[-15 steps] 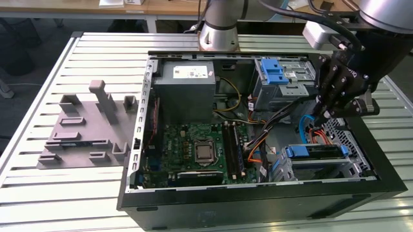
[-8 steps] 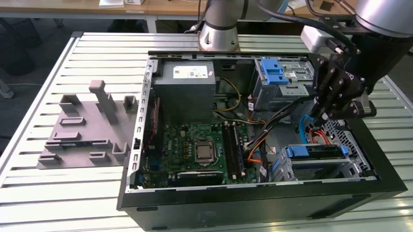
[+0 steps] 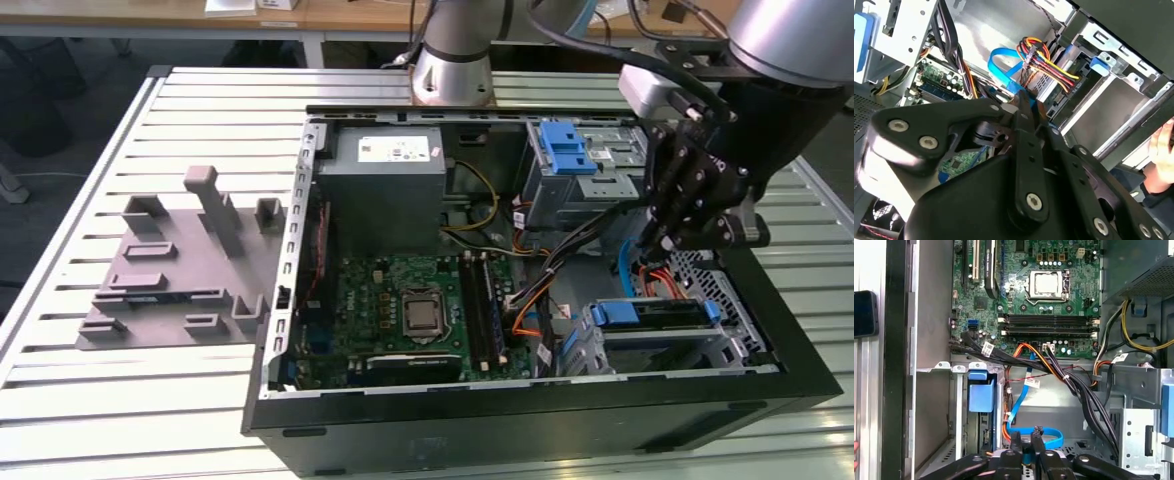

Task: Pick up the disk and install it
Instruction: 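Insert the second disk wire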

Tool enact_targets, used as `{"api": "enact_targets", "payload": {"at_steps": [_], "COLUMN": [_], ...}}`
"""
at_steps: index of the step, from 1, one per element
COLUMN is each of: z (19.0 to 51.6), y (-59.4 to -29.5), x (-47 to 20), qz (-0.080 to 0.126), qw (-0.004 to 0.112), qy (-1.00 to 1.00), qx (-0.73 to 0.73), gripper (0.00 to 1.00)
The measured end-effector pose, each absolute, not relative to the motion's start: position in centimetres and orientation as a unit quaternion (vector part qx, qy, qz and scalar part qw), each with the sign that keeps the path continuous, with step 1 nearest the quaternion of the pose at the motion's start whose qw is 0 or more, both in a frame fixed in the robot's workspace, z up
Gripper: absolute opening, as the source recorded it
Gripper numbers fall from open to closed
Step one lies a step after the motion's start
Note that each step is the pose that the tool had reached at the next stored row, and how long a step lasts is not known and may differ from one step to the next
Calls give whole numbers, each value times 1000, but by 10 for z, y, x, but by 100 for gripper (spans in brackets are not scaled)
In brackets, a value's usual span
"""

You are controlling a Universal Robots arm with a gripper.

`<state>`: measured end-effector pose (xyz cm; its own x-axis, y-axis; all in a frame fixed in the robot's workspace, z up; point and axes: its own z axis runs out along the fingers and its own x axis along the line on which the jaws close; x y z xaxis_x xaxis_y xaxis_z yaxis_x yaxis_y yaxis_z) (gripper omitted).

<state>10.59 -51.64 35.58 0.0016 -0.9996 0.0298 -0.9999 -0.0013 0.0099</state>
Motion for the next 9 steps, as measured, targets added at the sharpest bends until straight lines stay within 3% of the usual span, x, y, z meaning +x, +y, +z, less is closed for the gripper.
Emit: {"api": "enact_targets", "payload": {"at_steps": [2, 5, 9], "z": [355, 354, 353], "y": [-516, -516, -518], "x": [106, 106, 106], "qz": [3, -14, -14], "qw": [10, -7, -9], "qy": [-707, -706, -706], "qx": [708, 708, 708], "gripper": [17, 16, 16]}}
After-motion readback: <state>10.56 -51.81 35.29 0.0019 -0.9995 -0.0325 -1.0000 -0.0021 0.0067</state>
